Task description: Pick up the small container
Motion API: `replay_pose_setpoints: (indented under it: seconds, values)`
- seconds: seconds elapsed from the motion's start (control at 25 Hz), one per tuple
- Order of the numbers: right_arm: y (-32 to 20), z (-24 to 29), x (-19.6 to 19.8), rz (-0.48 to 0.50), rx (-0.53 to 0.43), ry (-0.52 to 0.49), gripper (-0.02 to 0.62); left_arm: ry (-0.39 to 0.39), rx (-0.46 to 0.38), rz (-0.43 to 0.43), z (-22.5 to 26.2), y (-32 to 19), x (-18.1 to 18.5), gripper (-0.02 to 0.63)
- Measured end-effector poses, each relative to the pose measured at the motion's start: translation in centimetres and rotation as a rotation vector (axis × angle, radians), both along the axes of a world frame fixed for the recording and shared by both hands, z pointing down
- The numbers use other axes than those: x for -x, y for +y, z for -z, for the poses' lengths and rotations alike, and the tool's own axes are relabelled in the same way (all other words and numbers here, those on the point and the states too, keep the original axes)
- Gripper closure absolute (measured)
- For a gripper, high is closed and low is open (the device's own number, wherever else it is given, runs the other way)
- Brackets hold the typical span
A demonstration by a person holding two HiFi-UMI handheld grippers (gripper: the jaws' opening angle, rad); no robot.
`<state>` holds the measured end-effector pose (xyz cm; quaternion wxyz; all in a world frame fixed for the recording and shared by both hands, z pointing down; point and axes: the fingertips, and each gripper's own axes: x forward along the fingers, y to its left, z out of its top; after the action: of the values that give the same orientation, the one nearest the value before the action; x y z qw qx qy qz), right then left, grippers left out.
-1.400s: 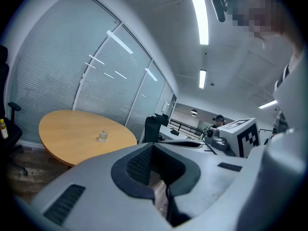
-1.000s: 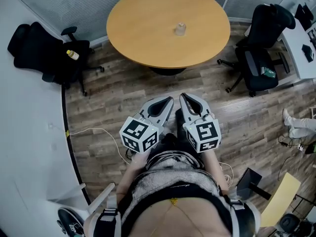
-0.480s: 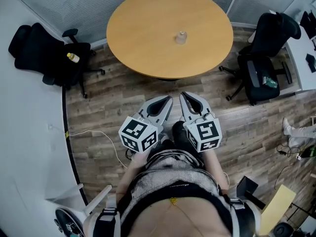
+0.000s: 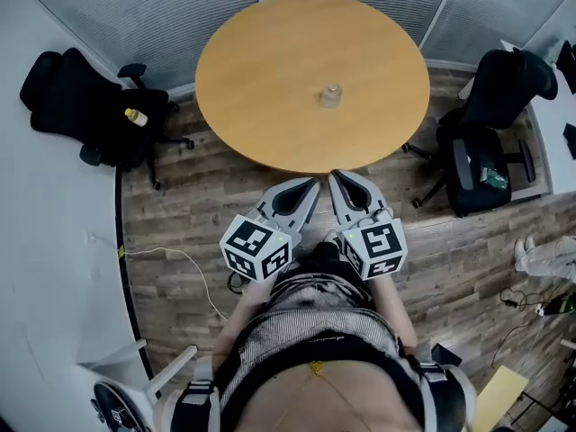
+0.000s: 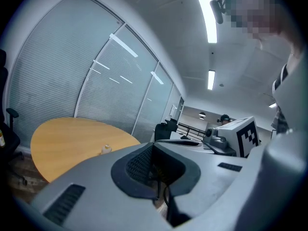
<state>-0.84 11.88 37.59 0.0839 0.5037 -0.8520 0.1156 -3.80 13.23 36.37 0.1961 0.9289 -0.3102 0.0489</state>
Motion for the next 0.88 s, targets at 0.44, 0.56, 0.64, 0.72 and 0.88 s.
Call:
replay_pose_setpoints:
  seconds: [0.44,0.56,0.64,0.72,0.88]
  values:
    - [-3.6,0.2,-1.7,0.026,-0.002,-0.013,0.575,-0.003,0.007,0.033,0.1,-3.8,-1.6,0.601]
    - [-4.1,-0.3,-2.6,0.023,0.006,0.011,0.575,-0.003,0.011,0.033,0.0,-4.3,-2.4,0.601]
    - [-4.2,-0.5,-3.3,0.025,0.010,0.022,0.575,-0.005,0.014,0.033,-0.2,-4.4,-3.1,0.601]
    - [-4.3,-0.7,-3.9,0.037,0.009,0.029,0.575,-0.006,0.014,0.035,-0.4,-4.5,-4.0,0.601]
    - [-4.5,-1.1,-4.7,0.071,0.015,0.042,0.575,-0.004,0.015,0.055,-0.6,-4.7,-5.1,0.601]
